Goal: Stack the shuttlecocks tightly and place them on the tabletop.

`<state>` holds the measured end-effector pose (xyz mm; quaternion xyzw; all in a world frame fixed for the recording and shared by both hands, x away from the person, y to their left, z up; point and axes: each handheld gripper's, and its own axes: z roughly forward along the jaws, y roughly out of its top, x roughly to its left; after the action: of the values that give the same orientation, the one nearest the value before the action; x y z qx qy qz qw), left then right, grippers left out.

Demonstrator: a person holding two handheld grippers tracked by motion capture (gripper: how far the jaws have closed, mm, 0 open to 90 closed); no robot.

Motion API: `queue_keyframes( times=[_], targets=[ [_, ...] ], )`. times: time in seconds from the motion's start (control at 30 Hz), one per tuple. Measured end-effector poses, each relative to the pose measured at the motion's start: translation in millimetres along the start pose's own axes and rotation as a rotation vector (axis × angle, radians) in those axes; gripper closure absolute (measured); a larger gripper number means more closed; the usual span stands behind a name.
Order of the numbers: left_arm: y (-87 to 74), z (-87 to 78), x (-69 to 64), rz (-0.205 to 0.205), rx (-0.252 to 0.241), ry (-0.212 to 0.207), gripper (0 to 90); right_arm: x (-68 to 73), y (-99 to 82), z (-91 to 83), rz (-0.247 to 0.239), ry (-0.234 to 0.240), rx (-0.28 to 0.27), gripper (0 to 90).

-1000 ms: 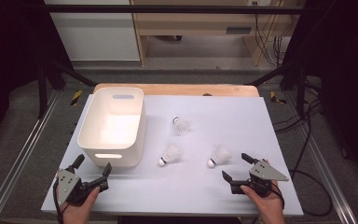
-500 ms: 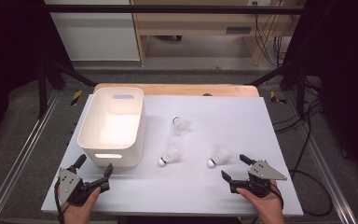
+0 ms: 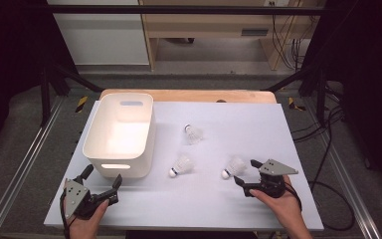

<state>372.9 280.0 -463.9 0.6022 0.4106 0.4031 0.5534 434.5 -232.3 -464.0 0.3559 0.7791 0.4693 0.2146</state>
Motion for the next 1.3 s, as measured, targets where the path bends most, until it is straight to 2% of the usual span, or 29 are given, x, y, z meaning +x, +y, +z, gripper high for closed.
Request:
queue_keyframes(
  times=[0.2, 0.37, 0.53, 0.93, 1.13, 1.3],
  targets=[
    [-0.1, 0.1, -1.6, 0.0, 0.002, -0.009, 2.3, -10.3, 5.3, 20.0, 0.005, 0.024, 0.071, 20.6],
    [-1.7, 0.2, -0.7, 0.006, 0.008, -0.01, 2.4, -13.6, 3.9, 26.1, 0.018, 0.066, 0.113, 28.7],
    [-1.3, 0.0, 0.6, -0.003, 0.005, -0.003, 2.4, -11.7, 2.5, 21.9, -0.004, 0.089, 0.133, 36.6],
    [-1.2, 0.2, -1.2, 0.001, 0.01, -0.006, 2.6, -7.4, -4.3, 4.2, -0.087, 0.129, 0.161, 64.2],
    [-1.6, -0.4, 2.5, -0.023, 0.007, 0.008, 2.8, -6.2, -8.5, 1.3, -0.09, 0.144, 0.182, 75.6],
    [-1.2, -0.4, 1.4, -0.022, 0.005, 0.004, 3.0, -4.7, -9.1, 4.5, -0.113, 0.151, 0.199, 81.8]
  ],
)
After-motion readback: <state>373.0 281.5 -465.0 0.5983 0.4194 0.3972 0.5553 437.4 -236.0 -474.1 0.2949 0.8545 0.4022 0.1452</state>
